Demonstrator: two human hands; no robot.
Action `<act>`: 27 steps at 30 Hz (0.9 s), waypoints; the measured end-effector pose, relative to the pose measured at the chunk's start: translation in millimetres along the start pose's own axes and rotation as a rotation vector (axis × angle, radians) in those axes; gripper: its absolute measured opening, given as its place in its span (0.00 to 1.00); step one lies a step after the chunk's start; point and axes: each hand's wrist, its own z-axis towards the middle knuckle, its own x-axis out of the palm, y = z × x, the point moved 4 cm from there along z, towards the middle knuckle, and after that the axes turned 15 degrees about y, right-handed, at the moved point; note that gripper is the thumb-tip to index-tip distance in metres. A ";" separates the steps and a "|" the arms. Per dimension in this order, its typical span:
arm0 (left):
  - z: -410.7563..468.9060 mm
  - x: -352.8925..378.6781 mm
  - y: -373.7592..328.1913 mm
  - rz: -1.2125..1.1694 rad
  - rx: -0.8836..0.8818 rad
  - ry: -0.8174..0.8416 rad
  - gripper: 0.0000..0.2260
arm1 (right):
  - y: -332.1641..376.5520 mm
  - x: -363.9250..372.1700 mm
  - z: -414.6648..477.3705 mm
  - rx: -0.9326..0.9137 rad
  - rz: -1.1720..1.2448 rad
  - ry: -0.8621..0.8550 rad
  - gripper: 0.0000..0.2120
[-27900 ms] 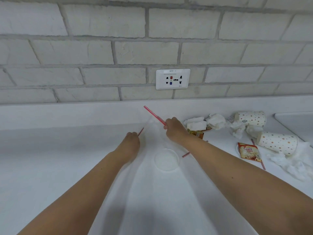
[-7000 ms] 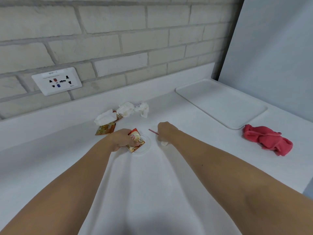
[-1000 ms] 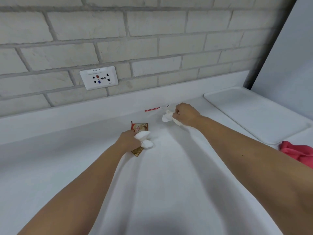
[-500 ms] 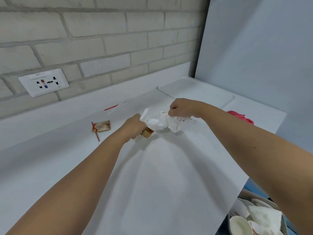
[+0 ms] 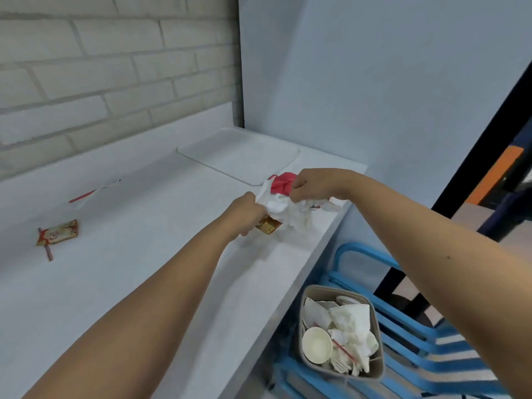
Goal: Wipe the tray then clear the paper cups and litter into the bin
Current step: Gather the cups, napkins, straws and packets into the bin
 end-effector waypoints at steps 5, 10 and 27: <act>12.4 77.0 -45.7 0.066 0.075 0.044 0.13 | -73.0 13.2 -26.7 0.051 0.057 0.075 0.17; 31.1 147.8 -53.0 0.190 0.050 0.071 0.19 | -134.4 51.3 -34.2 0.104 0.070 0.138 0.12; 94.6 245.9 60.7 0.426 -0.446 0.102 0.25 | -236.5 218.5 -0.3 0.242 0.088 0.257 0.15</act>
